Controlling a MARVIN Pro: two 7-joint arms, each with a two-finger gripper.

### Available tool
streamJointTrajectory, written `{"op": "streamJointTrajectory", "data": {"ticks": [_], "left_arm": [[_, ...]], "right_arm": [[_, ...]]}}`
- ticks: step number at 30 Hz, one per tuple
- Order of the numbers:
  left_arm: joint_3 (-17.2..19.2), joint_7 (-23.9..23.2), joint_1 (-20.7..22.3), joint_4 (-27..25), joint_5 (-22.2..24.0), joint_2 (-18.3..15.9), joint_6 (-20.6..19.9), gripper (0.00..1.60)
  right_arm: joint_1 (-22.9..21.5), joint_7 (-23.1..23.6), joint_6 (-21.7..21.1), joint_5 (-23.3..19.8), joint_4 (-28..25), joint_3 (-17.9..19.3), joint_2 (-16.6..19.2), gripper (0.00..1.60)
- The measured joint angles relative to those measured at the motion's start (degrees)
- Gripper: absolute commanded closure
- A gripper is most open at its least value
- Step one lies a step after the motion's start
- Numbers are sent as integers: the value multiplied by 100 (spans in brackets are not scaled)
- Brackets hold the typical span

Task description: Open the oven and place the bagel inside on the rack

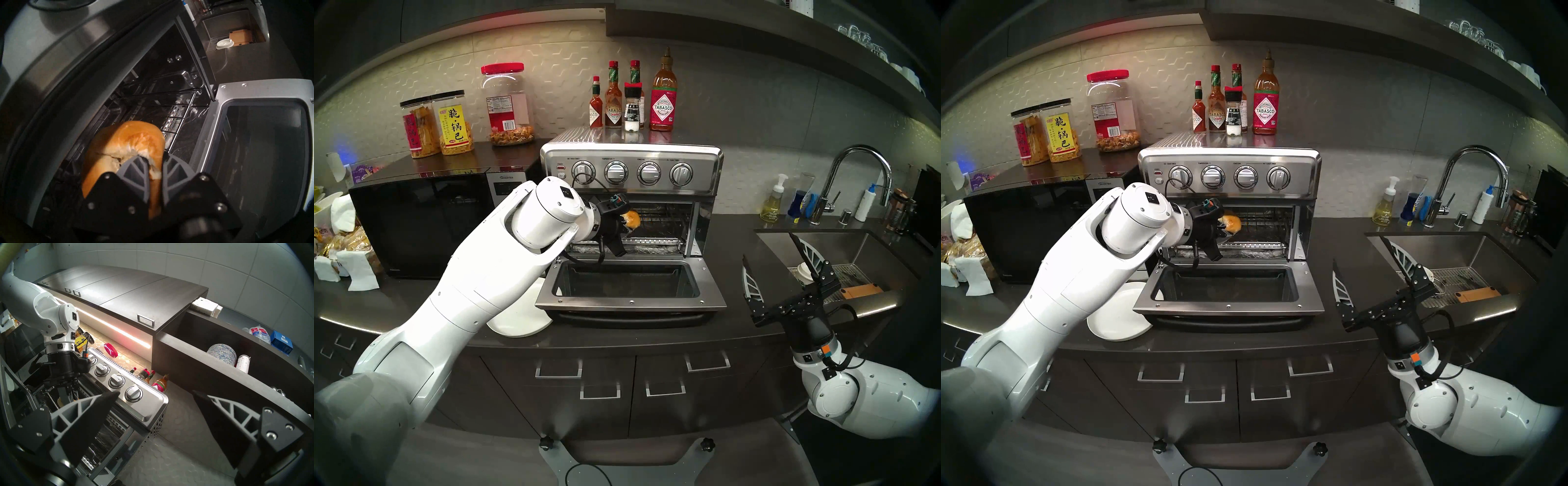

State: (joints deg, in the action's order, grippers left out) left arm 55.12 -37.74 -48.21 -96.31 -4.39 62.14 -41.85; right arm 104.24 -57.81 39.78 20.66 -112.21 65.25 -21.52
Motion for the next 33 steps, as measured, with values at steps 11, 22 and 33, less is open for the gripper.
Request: {"op": "streamJointTrajectory", "data": {"ticks": [11, 22, 33], "left_arm": [[-16, 197, -145, 39, -74, 71, 174, 0], [75, 147, -271, -398, 47, -74, 24, 0], [39, 97, -321, -326, 73, -172, 93, 107]], "right_arm": [[0, 0, 0, 0, -1, 0, 0, 0], [0, 0, 0, 0, -1, 0, 0, 0], [0, 0, 0, 0, -1, 0, 0, 0]]}}
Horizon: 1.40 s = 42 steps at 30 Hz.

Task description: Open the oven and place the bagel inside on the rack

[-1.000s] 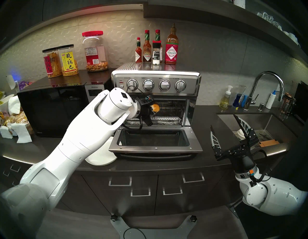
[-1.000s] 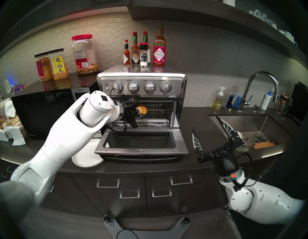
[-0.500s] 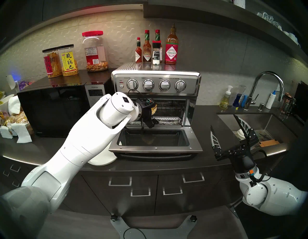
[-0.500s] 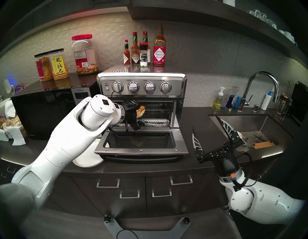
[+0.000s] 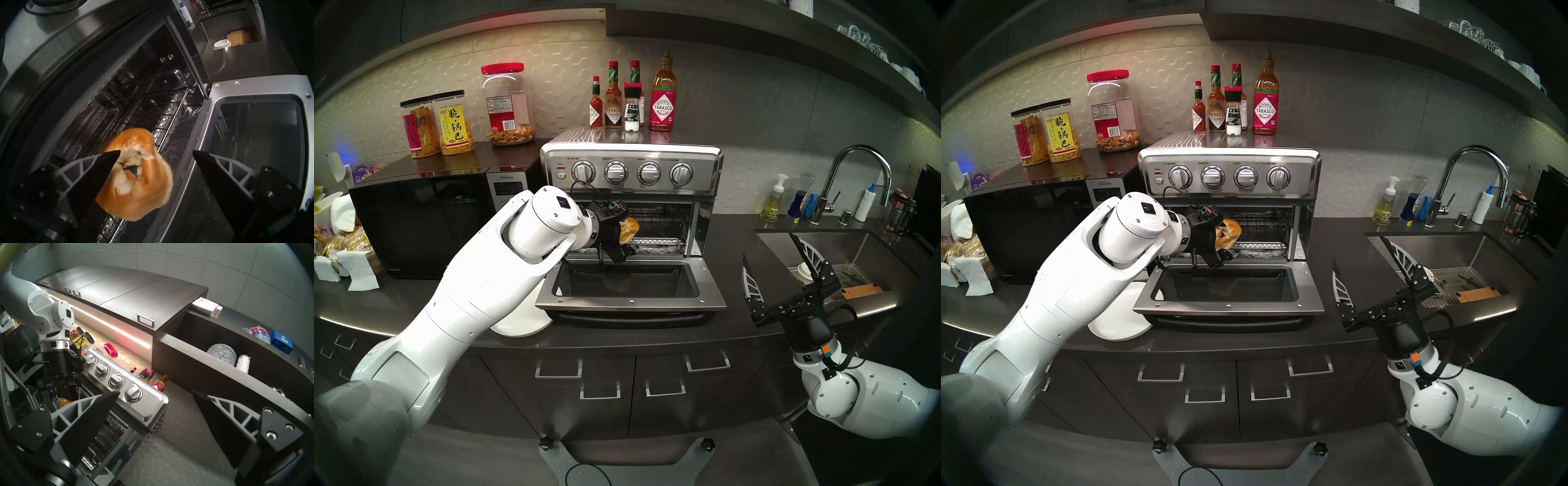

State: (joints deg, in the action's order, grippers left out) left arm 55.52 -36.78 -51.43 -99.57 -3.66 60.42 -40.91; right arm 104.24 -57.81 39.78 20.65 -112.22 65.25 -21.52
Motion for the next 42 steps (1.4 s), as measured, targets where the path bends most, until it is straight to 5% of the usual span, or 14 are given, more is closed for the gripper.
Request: {"op": "streamJointTrajectory", "data": {"ticks": [1, 3, 4, 42], "left_arm": [[-6, 28, -6, 53, -12, 6, 32, 118], [-18, 72, -13, 131, -38, 21, 87, 85], [-21, 95, -16, 165, -54, 35, 120, 0], [14, 227, 19, 325, -278, 108, 327, 0]], "right_arm": [[0, 0, 0, 0, 0, 0, 0, 0], [0, 0, 0, 0, 0, 0, 0, 0], [0, 0, 0, 0, 0, 0, 0, 0], [0, 0, 0, 0, 0, 0, 0, 0]]}}
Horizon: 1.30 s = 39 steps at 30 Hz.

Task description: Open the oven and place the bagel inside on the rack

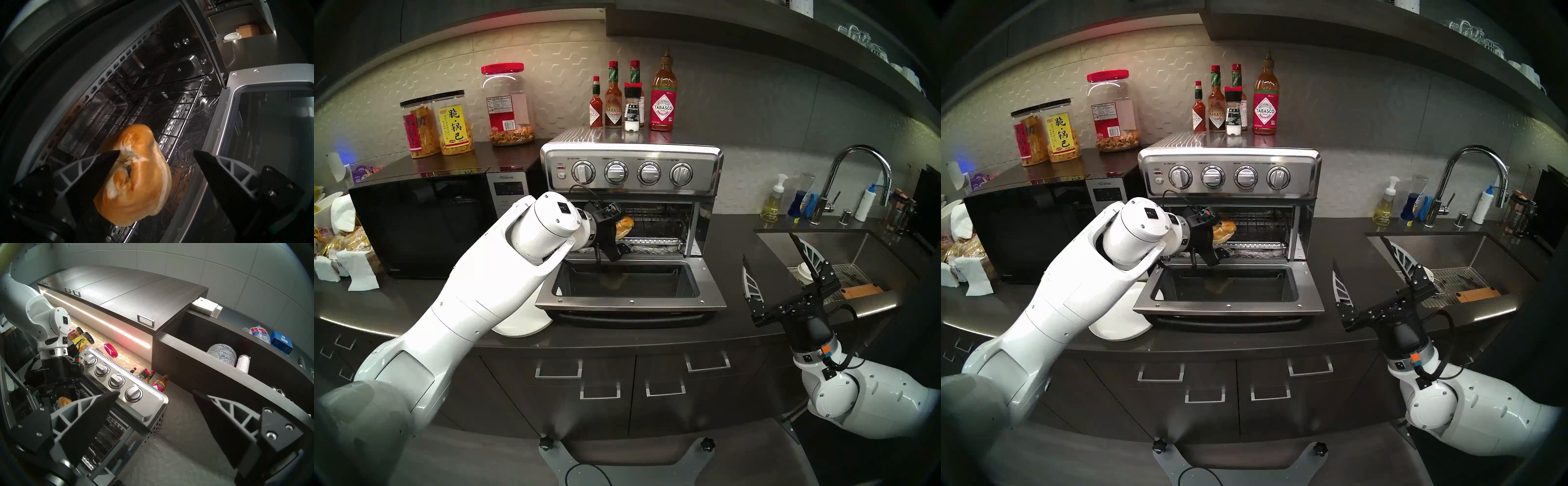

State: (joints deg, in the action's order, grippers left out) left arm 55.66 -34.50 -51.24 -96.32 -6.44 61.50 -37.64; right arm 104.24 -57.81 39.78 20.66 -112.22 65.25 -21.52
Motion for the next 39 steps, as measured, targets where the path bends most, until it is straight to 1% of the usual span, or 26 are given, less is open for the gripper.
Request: {"op": "streamJointTrajectory", "data": {"ticks": [7, 24, 29, 30, 32, 39], "left_arm": [[-3, 106, -67, -90, -94, 1, -1, 0], [-1, 300, -221, -654, -359, -78, -16, 0], [61, 392, -321, -1007, -390, -146, -52, 0], [108, 433, -388, -1178, -392, -179, -107, 0], [159, 467, -463, -1325, -390, -209, -165, 0], [375, 544, -945, -1951, -170, -376, -513, 0]], "right_arm": [[0, 0, 0, 0, 0, 0, 0, 0], [0, 0, 0, 0, 0, 0, 0, 0], [0, 0, 0, 0, 0, 0, 0, 0], [0, 0, 0, 0, 0, 0, 0, 0], [0, 0, 0, 0, 0, 0, 0, 0], [0, 0, 0, 0, 0, 0, 0, 0]]}}
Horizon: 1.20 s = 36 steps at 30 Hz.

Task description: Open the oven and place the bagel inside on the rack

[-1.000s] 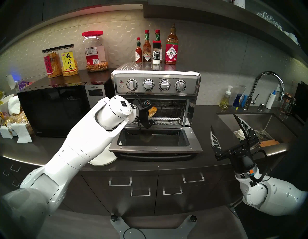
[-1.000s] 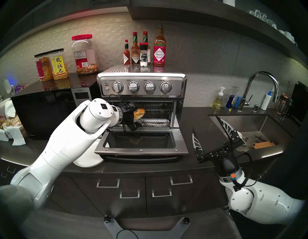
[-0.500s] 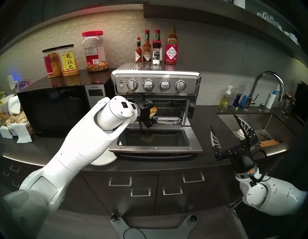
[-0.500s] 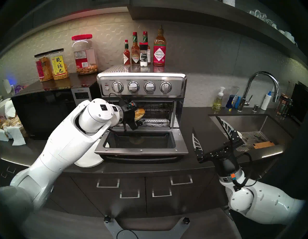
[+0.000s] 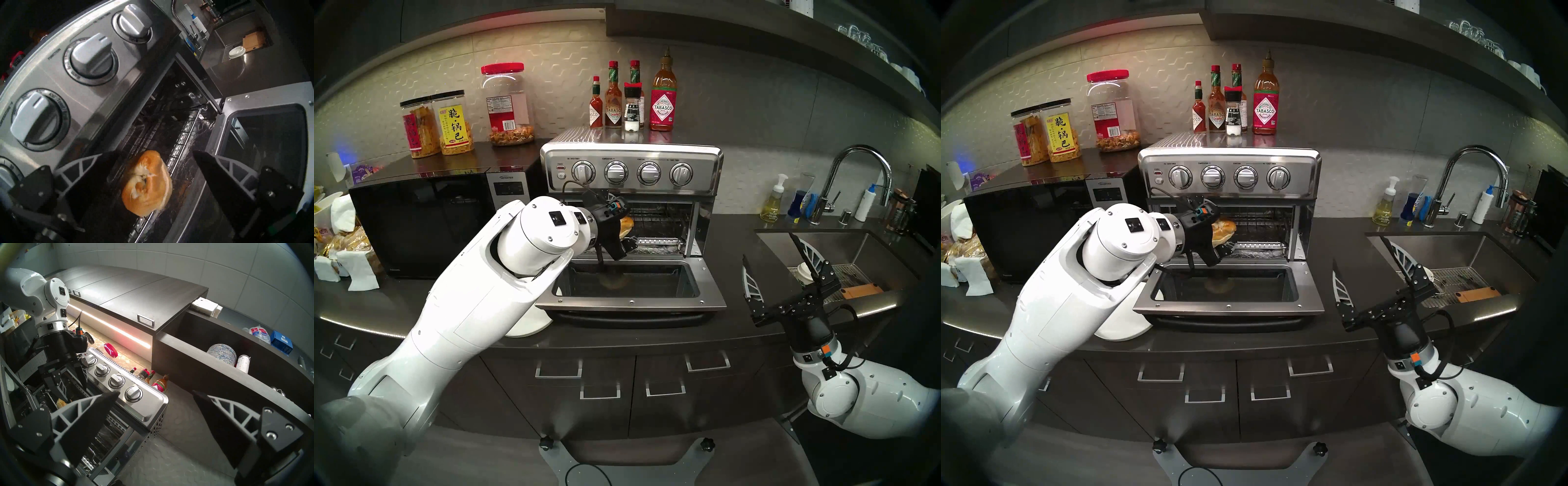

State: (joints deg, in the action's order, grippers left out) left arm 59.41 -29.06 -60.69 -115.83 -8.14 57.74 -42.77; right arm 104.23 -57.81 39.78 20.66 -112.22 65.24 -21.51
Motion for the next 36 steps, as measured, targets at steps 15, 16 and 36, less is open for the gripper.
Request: {"op": "streamJointTrajectory", "data": {"ticks": [15, 16, 36], "left_arm": [[588, 500, -1193, -1191, 448, -406, -551, 0], [639, 556, -1272, -1271, 472, -419, -575, 0], [1143, 2089, -2808, -2269, 886, -332, -643, 0]], "right_arm": [[0, 0, 0, 0, 1, -2, 0, 0], [0, 0, 1, 0, 1, -1, 0, 0], [-1, 0, 1, 0, 1, -1, 0, 0]]}}
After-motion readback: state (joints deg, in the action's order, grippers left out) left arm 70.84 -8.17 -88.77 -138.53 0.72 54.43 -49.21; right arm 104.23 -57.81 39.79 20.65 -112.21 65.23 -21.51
